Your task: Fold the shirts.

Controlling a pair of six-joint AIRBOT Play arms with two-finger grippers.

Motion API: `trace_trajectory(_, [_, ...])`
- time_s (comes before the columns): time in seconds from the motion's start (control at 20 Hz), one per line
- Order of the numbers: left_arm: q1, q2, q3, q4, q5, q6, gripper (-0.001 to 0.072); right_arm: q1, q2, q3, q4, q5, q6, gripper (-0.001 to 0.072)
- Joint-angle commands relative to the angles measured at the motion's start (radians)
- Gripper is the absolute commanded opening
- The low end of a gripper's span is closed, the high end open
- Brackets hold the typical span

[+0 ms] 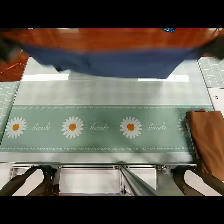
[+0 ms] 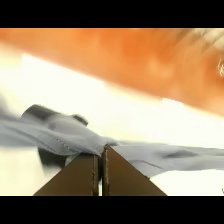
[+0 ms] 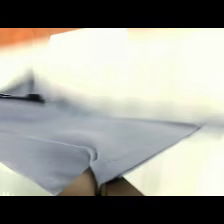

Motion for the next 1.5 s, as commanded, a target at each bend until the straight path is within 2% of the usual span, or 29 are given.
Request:
trace_trajectory(0.0, [0.026, 0.071, 0.276, -0.026, -0.008, -0.015, 0.0022, 0.002, 0.112, 0.240, -0.010, -0.043, 0.035, 0.0025])
trace_trajectory(0.2, [0.090, 0.178, 0.370, -0.020, -0.122, -0.035, 0.0022, 0.002, 0.273, 0.264, -0.078, -0.027, 0.066, 0.0025])
trace_trajectory(0.3, [0.144, 0.257, 0.370, 0.055, -0.177, -0.045, 0.0022, 0.002, 0.342, 0.264, -0.149, 0.019, 0.105, 0.0024])
trace_trajectory(0.45, [0.143, 0.374, 0.368, 0.312, -0.214, -0.130, 0.0022, 0.002, 0.424, 0.262, -0.295, 0.151, 0.171, 0.0024])
trace_trajectory(0.6, [0.013, 0.472, 0.369, 0.565, -0.193, -0.194, 0.0022, 0.002, 0.476, 0.262, -0.418, 0.233, 0.214, 0.0024])
trace_trajectory(0.8, [-0.111, 0.538, 0.368, 0.891, -0.247, -0.291, 0.0022, 0.002, 0.497, 0.258, -0.432, 0.272, 0.241, 0.0024])
trace_trajectory(0.85, [-0.123, 0.534, 0.367, 0.933, -0.269, -0.306, 0.0023, 0.002, 0.497, 0.241, -0.428, 0.272, 0.241, 0.0024])
trace_trajectory(1.05, [-0.131, 0.471, 0.239, 0.858, -0.287, -0.327, 0.0023, 0.002, 0.487, 0.046, -0.407, 0.248, 0.227, 0.0024])
trace_trajectory(1.2, [-0.131, 0.364, 0.069, 0.687, -0.277, -0.317, 0.0023, 0.002, 0.424, -0.133, -0.334, 0.182, 0.179, 0.0025])
trace_trajectory(1.3, [-0.132, 0.269, -0.043, 0.577, -0.224, -0.280, 0.0023, 0.002, 0.347, -0.235, -0.263, 0.108, 0.130, 0.0025])
trace_trajectory(1.45, [-0.141, 0.086, -0.153, 0.508, -0.090, -0.253, 0.0023, 0.002, 0.164, -0.319, -0.171, 0.003, 0.031, 0.0025])
